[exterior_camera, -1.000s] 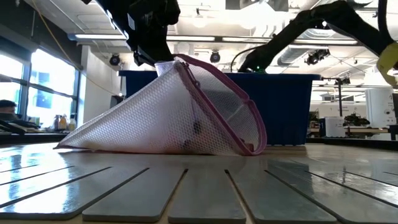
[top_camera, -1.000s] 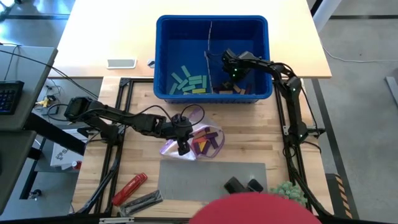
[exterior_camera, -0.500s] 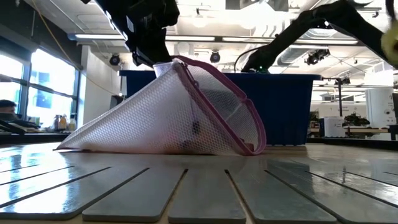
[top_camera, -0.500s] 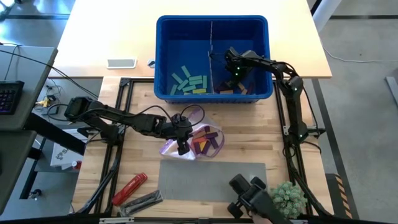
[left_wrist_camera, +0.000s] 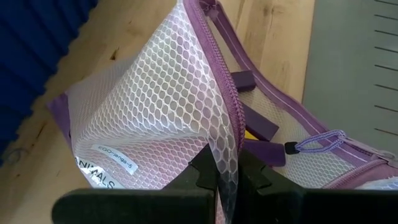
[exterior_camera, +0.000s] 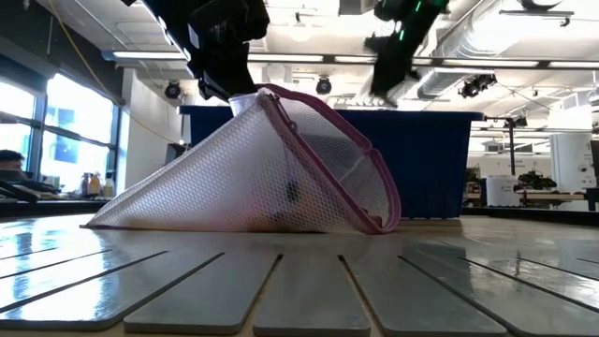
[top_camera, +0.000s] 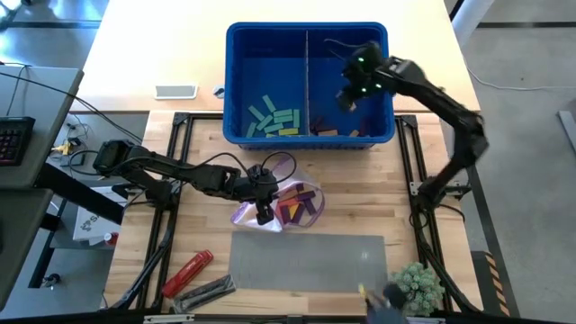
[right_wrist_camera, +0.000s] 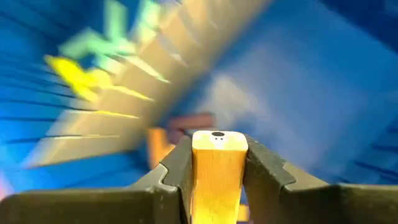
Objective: Sort blocks
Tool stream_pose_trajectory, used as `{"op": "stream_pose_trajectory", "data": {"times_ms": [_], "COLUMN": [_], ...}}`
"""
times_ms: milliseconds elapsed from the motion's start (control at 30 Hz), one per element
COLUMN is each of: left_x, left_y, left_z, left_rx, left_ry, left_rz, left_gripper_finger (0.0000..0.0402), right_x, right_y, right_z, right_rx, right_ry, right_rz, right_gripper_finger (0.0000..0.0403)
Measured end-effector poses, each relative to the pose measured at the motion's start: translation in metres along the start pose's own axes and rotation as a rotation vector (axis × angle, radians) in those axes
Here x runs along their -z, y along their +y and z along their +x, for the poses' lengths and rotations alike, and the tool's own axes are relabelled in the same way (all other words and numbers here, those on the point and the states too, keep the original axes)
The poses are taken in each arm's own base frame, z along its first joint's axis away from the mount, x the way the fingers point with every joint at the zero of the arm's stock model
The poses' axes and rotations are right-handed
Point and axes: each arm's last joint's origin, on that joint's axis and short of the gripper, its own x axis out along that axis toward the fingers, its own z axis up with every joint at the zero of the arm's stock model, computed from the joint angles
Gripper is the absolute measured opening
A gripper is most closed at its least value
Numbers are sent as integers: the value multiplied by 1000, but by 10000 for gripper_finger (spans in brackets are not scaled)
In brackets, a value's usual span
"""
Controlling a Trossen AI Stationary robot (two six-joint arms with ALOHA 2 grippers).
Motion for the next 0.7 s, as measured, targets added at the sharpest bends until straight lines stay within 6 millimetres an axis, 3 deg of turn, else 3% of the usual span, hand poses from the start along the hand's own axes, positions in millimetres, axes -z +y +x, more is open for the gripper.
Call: {"op": "stream_pose_trajectory", "data": {"times_ms": [233,333,533,700], "left_x": [1,2,3,3], "left_y": [-6,-8,-10,-10], "left_z": [-1,-2,-3,-3], "left_rx": [37,50,59,71], "left_ry": [3,5,7,10], "left_rz": [11,18,48,48], "left_gripper_finger": [0,0,0,0], "right_x": [22,42,81,111], "right_y": [72,105,164,217], "right_z": [-117,-153,-194,-199], "right_rx": [-219,-345,-460,-511], "right_ry": [-277,-344,-364,-310], "right_rz": [-99,-164,-153,-203], "right_gripper_finger": [86,86,86,86]}}
